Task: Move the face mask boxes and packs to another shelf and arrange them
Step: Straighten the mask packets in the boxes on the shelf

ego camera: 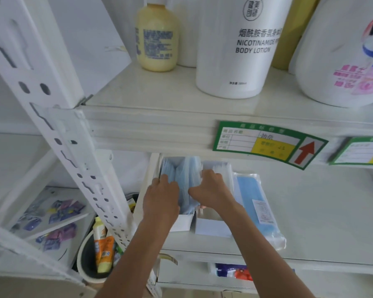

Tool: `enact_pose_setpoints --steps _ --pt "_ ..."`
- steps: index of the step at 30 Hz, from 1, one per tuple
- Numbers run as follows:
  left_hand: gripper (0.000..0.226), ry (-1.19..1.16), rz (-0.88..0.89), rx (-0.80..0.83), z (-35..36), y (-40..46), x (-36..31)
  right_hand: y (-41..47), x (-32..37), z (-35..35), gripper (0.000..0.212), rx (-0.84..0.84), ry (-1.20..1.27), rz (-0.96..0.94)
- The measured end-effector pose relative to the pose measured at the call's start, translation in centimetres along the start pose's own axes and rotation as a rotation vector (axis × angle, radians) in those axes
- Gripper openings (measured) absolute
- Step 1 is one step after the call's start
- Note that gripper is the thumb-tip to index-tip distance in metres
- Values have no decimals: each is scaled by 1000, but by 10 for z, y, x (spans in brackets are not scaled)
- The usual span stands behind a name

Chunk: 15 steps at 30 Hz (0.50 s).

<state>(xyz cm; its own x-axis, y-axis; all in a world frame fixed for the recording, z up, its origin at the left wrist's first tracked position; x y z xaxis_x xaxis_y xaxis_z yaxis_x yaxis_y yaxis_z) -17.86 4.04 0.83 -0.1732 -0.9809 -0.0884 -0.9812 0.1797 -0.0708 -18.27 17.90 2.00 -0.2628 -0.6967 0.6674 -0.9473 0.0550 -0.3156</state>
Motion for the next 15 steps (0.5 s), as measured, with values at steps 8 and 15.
enact_pose_setpoints --steps 8,15 --pt "53 167 -50 4 -1 25 1 -7 -4 3 36 -36 45 -4" --pt "46 -224 -32 -242 -14 7 8 -13 7 -1 20 -120 -97 -80"
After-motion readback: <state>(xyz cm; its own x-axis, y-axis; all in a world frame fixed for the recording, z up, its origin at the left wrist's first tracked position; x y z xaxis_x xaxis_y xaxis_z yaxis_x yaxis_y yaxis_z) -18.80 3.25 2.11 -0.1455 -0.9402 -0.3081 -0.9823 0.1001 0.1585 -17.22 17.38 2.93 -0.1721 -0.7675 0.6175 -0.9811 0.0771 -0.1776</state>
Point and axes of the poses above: each hand's wrist, its own y-axis towards the middle knuckle, its own z-axis out of the palm, x = y × z, the point moved 7 cm from there along y, towards the middle knuckle, and after that the axes turned 6 degrees about x, right-handed, at the moved point
